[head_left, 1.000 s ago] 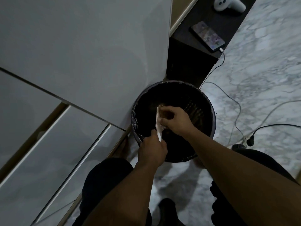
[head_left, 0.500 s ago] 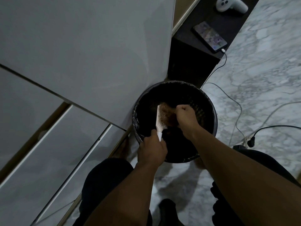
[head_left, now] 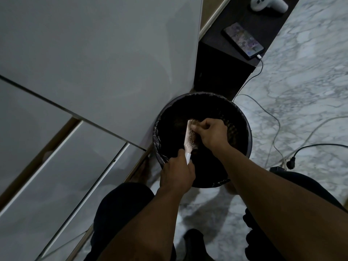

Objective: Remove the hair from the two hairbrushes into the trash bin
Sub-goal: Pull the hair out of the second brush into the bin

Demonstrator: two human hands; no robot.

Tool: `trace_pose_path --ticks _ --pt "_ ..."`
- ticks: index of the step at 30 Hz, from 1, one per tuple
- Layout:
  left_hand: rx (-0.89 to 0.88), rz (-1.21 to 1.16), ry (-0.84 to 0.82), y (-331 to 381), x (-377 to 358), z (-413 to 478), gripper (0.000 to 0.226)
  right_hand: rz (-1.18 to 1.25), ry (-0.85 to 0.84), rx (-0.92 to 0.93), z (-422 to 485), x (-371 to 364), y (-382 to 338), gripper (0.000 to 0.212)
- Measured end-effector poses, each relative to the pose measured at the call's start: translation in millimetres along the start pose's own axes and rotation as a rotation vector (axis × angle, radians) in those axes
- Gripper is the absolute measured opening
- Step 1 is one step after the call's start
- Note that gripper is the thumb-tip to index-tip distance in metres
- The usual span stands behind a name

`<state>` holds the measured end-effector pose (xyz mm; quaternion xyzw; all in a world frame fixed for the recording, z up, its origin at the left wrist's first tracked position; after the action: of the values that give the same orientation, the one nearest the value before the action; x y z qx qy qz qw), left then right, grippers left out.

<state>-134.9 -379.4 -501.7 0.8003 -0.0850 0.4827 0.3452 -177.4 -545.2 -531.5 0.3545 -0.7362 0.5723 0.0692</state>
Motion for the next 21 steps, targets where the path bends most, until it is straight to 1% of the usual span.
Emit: trace_pose_path --ticks 3,6,9,10,12,13,14,15,16,17,18,21 --pt "0.008 -0.004 0.007 -2.3 -0.2 1.6 0.023 -0.030 0.049 -0.021 1.9 4.8 1.2 0.019" --pt "0.030 -0.006 0.028 -5.7 -0.6 3.9 0.022 0.011 0.088 -0.094 2.8 6.3 6.6 0.016" --pt "0.040 0.014 0.042 -8.6 -1.1 4.9 0.022 0.143 0.084 -0.195 3.2 2.4 16.3 0.006" --pt "0.036 0.014 0.040 -8.8 -1.3 4.5 0.022 0.202 0.060 -0.233 1.9 0.1 17.3 0.009" --pt "0.024 0.008 0.025 -8.1 -2.3 3.5 0.023 0.278 -0.026 -0.252 -0.1 -5.3 13.8 0.036" --pt "0.018 0.009 0.018 -7.7 -2.6 3.1 0.023 0.282 -0.067 -0.219 -0.3 -7.5 9.2 0.052" --pt "0.013 0.011 0.014 -7.4 -2.8 3.0 0.023 0.261 -0.105 -0.165 -0.4 -10.1 4.0 0.064" --pt "0.009 0.014 0.013 -7.3 -2.9 3.2 0.024 0.215 -0.145 -0.092 -1.4 -12.5 -1.5 0.067" --pt "0.008 0.015 0.014 -7.3 -2.7 3.5 0.024 0.138 -0.176 -0.012 -2.8 -14.4 -6.4 0.060" --pt "0.011 0.015 0.013 -7.5 -2.7 3.8 0.024 0.053 -0.174 0.060 -3.0 -14.3 -9.5 0.049" --pt "0.013 0.012 0.012 -7.7 -3.0 4.1 0.023 -0.004 -0.139 0.104 -1.9 -12.1 -10.5 0.038" --pt "0.026 -0.001 0.015 -9.4 -4.7 4.8 0.021 -0.009 -0.025 0.112 0.5 -3.2 -8.5 0.015"
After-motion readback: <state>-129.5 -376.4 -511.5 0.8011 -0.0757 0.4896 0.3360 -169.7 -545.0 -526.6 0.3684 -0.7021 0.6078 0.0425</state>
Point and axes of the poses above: each hand's wrist, its own z-axis towards the middle knuckle, its own x-axis out of the back of the hand, y = z × x, the point moved 7 cm from there along z, towards the middle knuckle, and after that the axes turned 9 degrees about y, right-handed, at the moved point
